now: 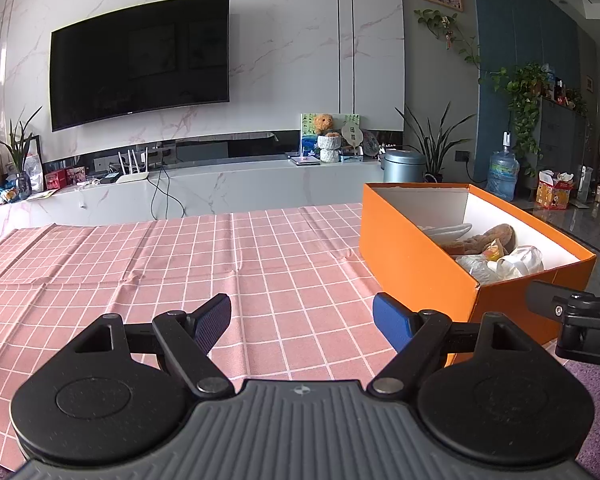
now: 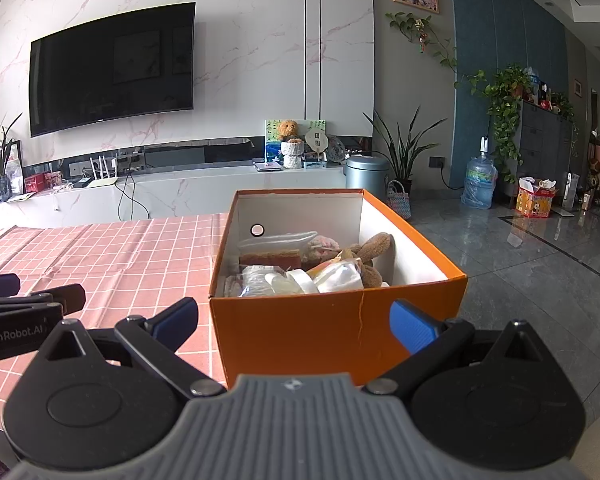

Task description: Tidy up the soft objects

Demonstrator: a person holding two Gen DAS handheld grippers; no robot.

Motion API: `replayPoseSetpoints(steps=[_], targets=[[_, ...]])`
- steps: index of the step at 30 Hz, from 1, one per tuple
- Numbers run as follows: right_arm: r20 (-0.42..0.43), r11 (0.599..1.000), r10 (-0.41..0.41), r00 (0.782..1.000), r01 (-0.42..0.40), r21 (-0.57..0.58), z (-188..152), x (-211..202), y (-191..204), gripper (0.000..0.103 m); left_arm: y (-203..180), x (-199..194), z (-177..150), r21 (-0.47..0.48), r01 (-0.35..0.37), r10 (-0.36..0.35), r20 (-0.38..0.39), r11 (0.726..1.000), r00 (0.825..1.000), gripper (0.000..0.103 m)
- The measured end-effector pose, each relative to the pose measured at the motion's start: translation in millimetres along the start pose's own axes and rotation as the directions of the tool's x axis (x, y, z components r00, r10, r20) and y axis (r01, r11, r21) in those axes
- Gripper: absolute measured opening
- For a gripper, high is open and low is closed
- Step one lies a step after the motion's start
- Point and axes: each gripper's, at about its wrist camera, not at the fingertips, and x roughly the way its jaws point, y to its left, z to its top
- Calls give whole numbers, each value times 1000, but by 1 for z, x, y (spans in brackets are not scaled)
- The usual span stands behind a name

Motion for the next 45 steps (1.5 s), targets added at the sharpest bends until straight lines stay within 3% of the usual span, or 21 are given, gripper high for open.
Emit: replayPoseSetpoints(steps=[45], targets=[[-10, 1000, 3, 1000, -3, 10, -1, -3, -1, 100, 0, -6, 3, -3, -7, 7, 0, 1000, 1000, 95]])
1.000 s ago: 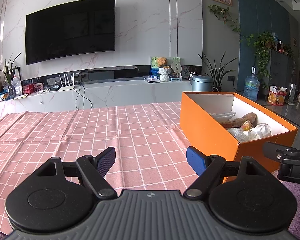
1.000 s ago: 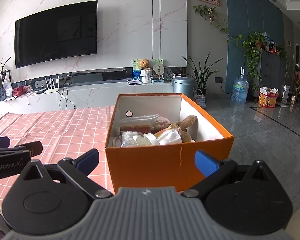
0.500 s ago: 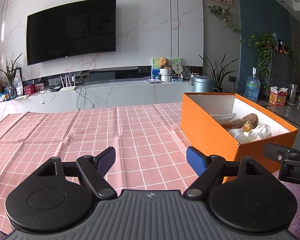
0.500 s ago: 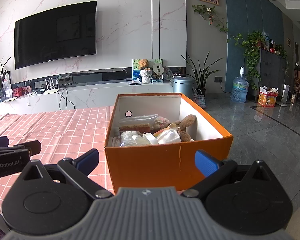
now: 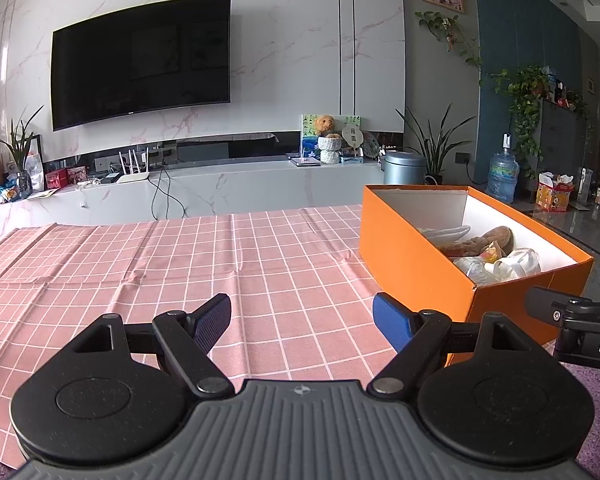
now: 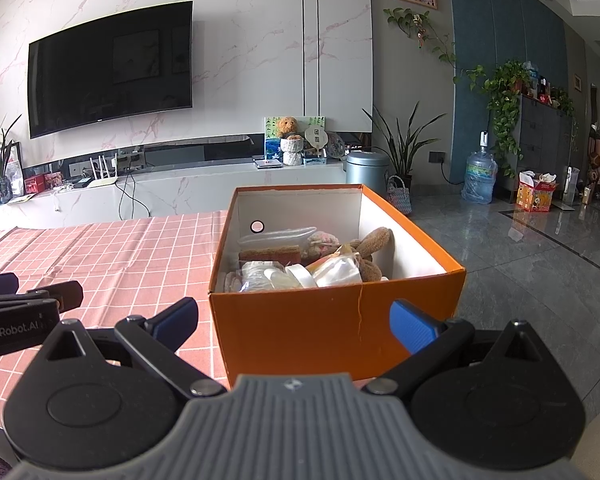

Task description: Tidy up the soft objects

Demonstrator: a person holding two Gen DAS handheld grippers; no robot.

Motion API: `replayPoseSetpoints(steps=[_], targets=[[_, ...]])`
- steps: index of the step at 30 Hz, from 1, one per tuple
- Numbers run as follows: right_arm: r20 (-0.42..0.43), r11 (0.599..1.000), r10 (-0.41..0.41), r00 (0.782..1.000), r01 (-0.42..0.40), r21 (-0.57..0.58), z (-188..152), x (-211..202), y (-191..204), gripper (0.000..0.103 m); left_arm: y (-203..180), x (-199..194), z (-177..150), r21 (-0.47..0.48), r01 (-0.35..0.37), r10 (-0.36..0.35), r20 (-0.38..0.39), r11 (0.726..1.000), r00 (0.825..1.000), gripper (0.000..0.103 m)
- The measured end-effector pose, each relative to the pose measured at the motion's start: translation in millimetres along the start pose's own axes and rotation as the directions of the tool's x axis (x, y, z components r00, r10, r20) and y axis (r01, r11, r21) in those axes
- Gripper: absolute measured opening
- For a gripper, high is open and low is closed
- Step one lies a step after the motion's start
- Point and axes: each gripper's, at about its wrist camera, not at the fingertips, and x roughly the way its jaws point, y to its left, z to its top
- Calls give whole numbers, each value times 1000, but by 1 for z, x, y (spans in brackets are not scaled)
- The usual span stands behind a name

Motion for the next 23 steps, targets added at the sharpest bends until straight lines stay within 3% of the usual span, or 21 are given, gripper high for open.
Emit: replayPoseSetpoints(steps=[23], targets=[[1, 1000, 1, 1000, -1, 0, 0, 0, 1, 100, -2, -2, -1, -4, 8, -8, -7, 1000, 1000, 94]])
